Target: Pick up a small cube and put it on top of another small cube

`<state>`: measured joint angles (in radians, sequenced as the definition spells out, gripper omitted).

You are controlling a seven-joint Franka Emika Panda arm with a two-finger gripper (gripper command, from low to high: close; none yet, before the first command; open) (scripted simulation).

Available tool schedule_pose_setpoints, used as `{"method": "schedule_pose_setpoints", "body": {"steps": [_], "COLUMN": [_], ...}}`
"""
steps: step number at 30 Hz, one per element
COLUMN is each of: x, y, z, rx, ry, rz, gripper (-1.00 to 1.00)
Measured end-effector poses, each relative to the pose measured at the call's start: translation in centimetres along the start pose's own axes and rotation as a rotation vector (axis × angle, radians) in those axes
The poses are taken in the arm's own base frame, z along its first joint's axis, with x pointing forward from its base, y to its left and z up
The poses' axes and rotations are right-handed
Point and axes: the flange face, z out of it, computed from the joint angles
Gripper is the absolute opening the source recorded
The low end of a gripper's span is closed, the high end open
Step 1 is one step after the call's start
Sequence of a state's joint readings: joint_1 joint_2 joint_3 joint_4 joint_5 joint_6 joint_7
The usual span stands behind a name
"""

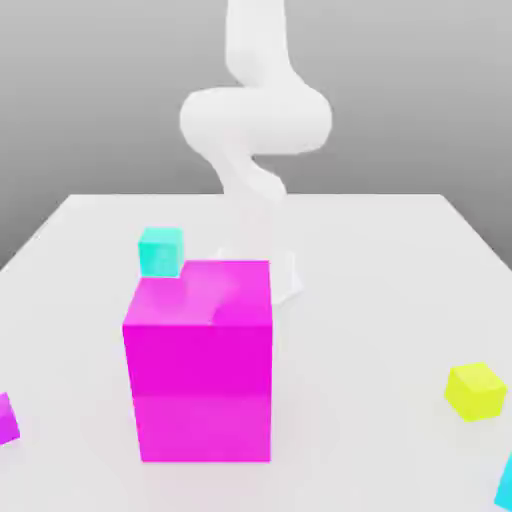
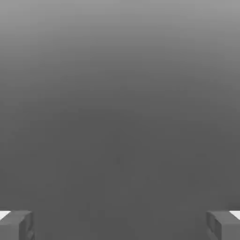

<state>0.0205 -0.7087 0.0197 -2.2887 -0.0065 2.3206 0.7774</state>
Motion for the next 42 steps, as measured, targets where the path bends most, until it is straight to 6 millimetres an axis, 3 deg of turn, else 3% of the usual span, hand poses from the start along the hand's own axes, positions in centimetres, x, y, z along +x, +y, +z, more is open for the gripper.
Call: {"method": "schedule_pose_setpoints", "body": {"steps": [5, 10, 16, 20, 25, 31, 35, 36, 42], "x": [-2.6, -6.7, -13.5, -19.8, -27.1, -37.3, -41.2, -41.8, -42.1], "y": [-3.2, -5.7, -7.4, -8.1, -7.0, -4.5, -1.8, -1.3, -1.0], "z": [8.3, 16.3, 25.3, 30.5, 36.7, 42.6, 46.9, 47.7, 48.0], "rx": [-0.062, -0.113, -0.161, -0.179, -0.209, -0.229, -0.230, -0.231, -0.230], "ry": [-0.105, -0.211, -0.344, -0.441, -0.558, -0.706, -0.727, -0.728, -0.729], "rz": [-0.131, -0.263, -0.426, -0.547, -0.669, -0.820, -0.840, -0.841, -0.842], "gripper": [0.00, 0.00, 0.00, 0.00, 0.00, 0.00, 0.00, -1.00, -1.00]}}
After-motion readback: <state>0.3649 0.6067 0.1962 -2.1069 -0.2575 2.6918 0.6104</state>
